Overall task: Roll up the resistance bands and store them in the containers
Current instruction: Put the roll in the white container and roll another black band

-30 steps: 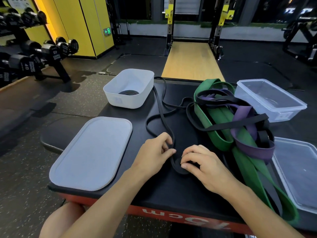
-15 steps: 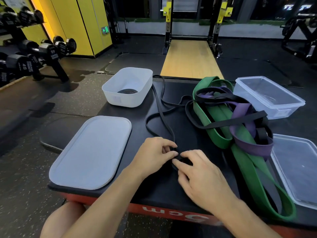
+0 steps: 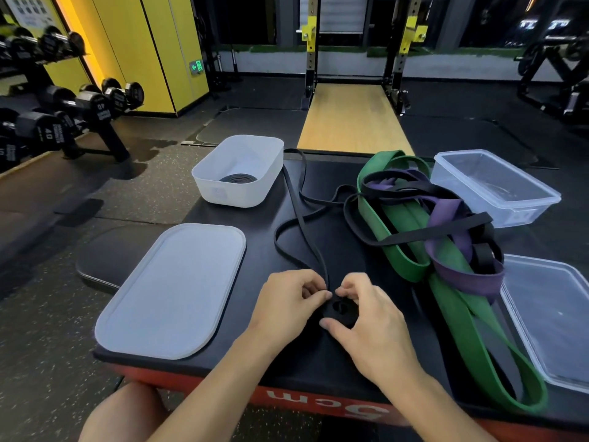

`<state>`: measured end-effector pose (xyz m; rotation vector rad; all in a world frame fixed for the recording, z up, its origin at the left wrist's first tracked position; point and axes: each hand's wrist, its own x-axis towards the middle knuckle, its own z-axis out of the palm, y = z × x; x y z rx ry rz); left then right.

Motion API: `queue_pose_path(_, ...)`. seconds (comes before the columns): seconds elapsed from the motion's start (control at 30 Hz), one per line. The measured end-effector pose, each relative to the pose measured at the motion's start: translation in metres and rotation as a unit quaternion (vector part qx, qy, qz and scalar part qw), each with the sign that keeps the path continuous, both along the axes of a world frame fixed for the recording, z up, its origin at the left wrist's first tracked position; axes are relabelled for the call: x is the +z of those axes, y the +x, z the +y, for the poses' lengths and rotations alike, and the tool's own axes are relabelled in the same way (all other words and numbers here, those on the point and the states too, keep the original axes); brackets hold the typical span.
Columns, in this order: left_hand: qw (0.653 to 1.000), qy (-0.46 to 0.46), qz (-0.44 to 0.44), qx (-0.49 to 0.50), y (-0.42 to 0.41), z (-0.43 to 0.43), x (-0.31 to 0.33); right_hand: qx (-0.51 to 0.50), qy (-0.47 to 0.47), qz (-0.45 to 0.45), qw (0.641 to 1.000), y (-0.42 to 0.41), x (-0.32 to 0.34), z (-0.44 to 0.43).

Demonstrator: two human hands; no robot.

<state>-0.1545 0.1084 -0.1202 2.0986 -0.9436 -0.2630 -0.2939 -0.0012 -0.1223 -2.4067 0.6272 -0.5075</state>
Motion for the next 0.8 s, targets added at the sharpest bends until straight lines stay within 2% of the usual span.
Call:
queue_pose_path(0.1, 0.999, -0.010, 0.030, -0.006, -0.002, 0.002, 0.001, 0.026, 0.041, 0.011, 0.999, 0.002, 0.004, -0.006)
queue_pose_path(0.2, 0.999, -0.007, 0.041, -0.004, 0.001, 0.002, 0.003, 0.055, 0.032, 0.028, 0.998, 0.004, 0.008, -0.011)
queue_pose_path(0.33, 0.999, -0.010, 0.016, -0.032, -0.001, 0.003, 0.001, 0.084, 0.021, 0.040, 0.995, 0.006, 0.008, -0.017)
queue_pose_path(0.47, 0.998, -0.017, -0.003, -0.056, -0.004, 0.006, -0.003, 0.082, 0.051, 0.009, 0.995, 0.006, 0.002, -0.015)
queue_pose_path(0.53, 0.998, -0.013, -0.008, -0.054, -0.003, 0.006, -0.004, 0.072, 0.050, 0.033, 0.996, 0.001, 0.000, -0.011)
queue_pose_path(0.67, 0.999, -0.015, 0.006, -0.049, -0.006, 0.006, -0.002, -0.031, -0.055, 0.036, 0.997, -0.008, -0.003, -0.007)
queue_pose_path(0.8, 0.999, -0.019, 0.012, -0.037, -0.007, 0.007, -0.003, -0.048, -0.065, 0.060, 0.995, 0.000, -0.006, -0.004)
